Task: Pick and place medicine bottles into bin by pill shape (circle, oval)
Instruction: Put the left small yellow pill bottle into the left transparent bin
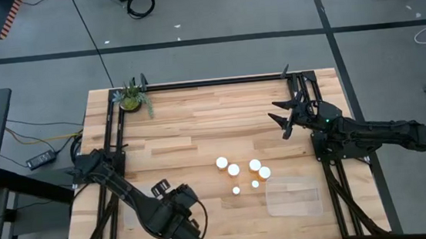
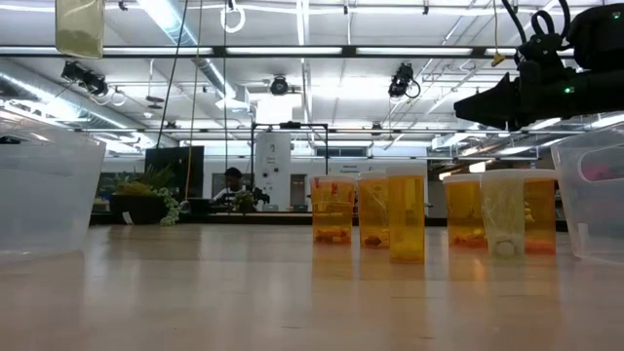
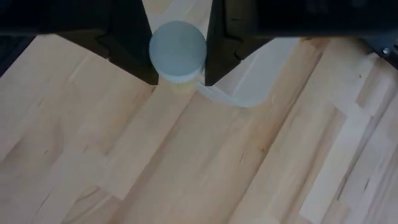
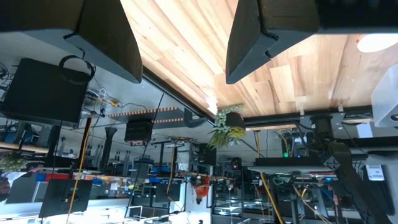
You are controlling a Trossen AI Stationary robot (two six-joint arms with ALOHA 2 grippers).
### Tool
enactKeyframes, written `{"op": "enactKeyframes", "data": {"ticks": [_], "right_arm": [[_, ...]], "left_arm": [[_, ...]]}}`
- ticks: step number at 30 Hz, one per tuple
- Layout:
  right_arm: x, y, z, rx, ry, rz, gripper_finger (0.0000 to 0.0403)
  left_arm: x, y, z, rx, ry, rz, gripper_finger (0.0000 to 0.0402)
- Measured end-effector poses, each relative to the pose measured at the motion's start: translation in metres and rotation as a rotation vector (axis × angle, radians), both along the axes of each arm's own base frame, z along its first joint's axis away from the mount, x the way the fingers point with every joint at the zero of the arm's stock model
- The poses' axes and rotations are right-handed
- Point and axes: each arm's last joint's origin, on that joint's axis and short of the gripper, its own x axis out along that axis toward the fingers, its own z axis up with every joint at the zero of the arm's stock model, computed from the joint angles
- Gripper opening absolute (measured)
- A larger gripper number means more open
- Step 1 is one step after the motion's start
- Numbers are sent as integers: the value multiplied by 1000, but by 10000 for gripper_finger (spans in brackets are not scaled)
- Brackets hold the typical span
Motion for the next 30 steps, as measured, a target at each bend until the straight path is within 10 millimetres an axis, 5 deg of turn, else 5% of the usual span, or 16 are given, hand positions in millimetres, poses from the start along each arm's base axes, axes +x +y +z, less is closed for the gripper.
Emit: {"op": "enactKeyframes", "data": {"ticks": [9,15,24,30], "right_arm": [[0,0,0,0,0,0,239],[0,0,0,0,0,0,239],[0,0,0,0,1,0,239],[0,0,0,0,0,0,239]], "left_arm": [[-2,1,-10,46,25,-24,127],[-22,3,-32,70,113,10,138],[-53,8,-33,68,67,145,127],[-60,6,-56,48,55,171,138]]}}
